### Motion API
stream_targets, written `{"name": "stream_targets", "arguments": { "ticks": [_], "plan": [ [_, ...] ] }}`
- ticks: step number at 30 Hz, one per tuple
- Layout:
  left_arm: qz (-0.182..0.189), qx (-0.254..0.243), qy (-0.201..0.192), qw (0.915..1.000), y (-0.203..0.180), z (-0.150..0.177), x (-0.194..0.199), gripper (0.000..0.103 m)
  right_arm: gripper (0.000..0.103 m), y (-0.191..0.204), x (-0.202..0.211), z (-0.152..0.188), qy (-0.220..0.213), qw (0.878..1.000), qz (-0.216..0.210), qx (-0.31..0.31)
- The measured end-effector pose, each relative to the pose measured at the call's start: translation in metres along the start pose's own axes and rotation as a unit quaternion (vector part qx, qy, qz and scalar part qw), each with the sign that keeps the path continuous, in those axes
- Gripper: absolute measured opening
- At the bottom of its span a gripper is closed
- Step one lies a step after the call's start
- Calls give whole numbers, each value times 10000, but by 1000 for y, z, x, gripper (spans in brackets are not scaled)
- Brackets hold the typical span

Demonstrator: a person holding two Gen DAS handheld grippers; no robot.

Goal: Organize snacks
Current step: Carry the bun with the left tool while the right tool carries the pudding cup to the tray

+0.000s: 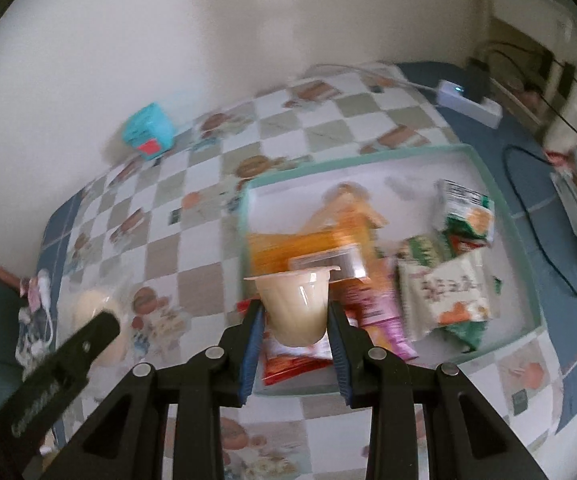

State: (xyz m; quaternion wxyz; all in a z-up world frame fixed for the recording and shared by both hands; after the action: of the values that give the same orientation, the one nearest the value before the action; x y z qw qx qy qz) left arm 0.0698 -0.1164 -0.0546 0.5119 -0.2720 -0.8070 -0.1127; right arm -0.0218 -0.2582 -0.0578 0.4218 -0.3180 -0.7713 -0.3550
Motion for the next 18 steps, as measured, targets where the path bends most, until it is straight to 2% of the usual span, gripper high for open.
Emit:
{"name": "stream_targets", "arguments": {
  "ticks": [9,18],
  "plan": [
    [193,-692,-51,9974,-59,2,-4,56,34,-72,2,-37,-176,9947,381,-941],
    [484,-1043,-54,9934,-103,0,-14,56,34,-108,-2,-50,-107,9892,396,-1409]
  ]
}}
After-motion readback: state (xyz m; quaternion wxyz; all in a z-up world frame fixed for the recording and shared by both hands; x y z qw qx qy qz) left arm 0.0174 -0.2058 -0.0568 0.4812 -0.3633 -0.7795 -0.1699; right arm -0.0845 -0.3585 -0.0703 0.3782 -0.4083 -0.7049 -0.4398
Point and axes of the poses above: each gripper's, at about its wrist camera, not at the fingertips, and x roughly against the way its jaws point, y to its left, z to its underside, the point moved 9 cm from there along -x, roughly the way its jaws point, and after that the axes turned 13 degrees about -x, right-handed, at the moved point
